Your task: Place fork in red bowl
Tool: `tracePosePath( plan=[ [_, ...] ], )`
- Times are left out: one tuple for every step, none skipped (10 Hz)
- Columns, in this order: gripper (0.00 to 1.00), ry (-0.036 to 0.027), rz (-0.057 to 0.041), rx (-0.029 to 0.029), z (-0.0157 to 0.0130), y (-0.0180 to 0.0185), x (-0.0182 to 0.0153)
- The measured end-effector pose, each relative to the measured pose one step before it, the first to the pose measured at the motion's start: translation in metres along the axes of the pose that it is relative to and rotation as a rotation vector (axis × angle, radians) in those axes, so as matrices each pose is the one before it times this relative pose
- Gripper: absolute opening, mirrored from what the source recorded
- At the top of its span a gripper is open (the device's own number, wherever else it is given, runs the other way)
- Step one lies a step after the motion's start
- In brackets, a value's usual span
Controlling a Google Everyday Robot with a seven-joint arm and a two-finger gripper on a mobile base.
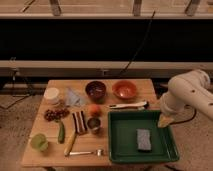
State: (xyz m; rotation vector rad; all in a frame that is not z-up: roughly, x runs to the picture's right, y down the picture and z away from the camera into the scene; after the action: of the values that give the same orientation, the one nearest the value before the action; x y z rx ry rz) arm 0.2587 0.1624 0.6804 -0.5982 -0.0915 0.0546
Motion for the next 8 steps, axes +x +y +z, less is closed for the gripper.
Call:
tracePosePath(
  plan=[
    [0.65,-0.03072,-0.00191,-0.01345,0.01105,0.01774,-0.0044],
    [0.65,-0.04757,-0.0014,-0.02423,0.02032,0.02576,-0.0058],
    [0.65,-0.03148,-0.00506,-0.01741,0.01376,0.01253,-0.0077],
    [0.65,-0.0358,-0.00639,-0.01953,0.01342,0.01223,-0.01109],
    [0.65,-0.03917,-0.0093,-0.01876,0.01138,0.00907,-0.01459],
    [0.65,-0.04005,-0.0092,-0.0107,0.0068,0.00434,-0.01567],
    [0.65,-0.03206,-0.01152,-0.00464,0.00009,0.00087,-0.01259],
    [0.65,-0.02416,-0.01362,-0.00344,-0.00317,0.00034,-0.01076]
  ],
)
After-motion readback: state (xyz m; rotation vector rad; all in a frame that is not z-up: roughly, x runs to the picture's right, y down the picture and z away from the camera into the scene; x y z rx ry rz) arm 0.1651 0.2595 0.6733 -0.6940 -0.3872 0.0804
